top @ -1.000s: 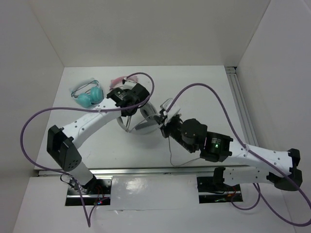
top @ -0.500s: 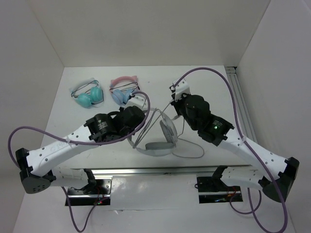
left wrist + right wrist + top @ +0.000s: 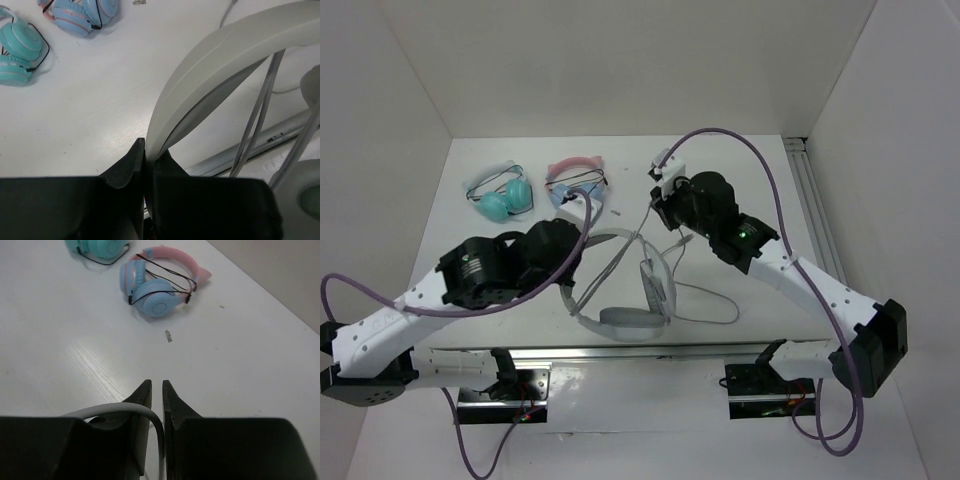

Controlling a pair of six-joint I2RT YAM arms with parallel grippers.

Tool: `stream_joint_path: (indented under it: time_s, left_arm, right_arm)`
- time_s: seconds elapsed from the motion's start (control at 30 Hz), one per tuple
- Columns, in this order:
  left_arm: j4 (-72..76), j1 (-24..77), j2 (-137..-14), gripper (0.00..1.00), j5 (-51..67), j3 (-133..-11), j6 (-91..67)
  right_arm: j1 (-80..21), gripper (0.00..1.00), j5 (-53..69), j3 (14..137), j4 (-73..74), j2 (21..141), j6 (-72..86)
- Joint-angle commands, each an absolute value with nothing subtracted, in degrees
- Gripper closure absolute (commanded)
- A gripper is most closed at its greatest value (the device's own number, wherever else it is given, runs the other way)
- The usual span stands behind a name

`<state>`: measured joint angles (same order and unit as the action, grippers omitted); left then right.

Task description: Wrap the headphones

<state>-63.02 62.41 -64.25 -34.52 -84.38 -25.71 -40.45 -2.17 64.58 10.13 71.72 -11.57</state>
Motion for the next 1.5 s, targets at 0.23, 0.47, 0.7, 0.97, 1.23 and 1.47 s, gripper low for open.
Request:
stream_joint_path:
  time_s: [0.23, 0.47, 0.7, 0.97, 1.23, 1.47]
  left_arm:
    - [-67.1, 64.1, -62.7, 1.0, -32.4, -100.8, -23.6]
    - [-66.5, 64.1, -65.0, 1.0, -45.8, -108.8, -32.0]
    - [-63.0, 57.0, -70.7, 1.0, -56.9, -118.7, -33.2]
    - [-57.2, 33.1, -83.7, 1.0, -36.0, -125.7, -28.3]
    - [-61.2, 22.6, -93.4, 1.0, -35.1, -123.7, -37.2]
    - [-62.6, 19.2, -98.5, 1.0, -34.0, -118.1, -42.3]
  right_arm:
    - [-36.1, 0.76, 36.3, 59.6, -10.9, 83.1, 2.0]
    - [-39.4, 0.78, 44.5, 45.5, -40.0, 95.4, 14.6]
    - [-46.0, 0.78, 40.4, 34.6, -57.6, 101.4, 19.6]
    - [-52.1, 1.0, 30.2, 23.6, -60.9, 95.8, 19.9]
    - [-71.0, 1.0, 3.0, 24.9, -41.0, 76.0, 15.6]
    - [-85.1, 1.0, -21.6, 44.1, -11.7, 78.5, 13.8]
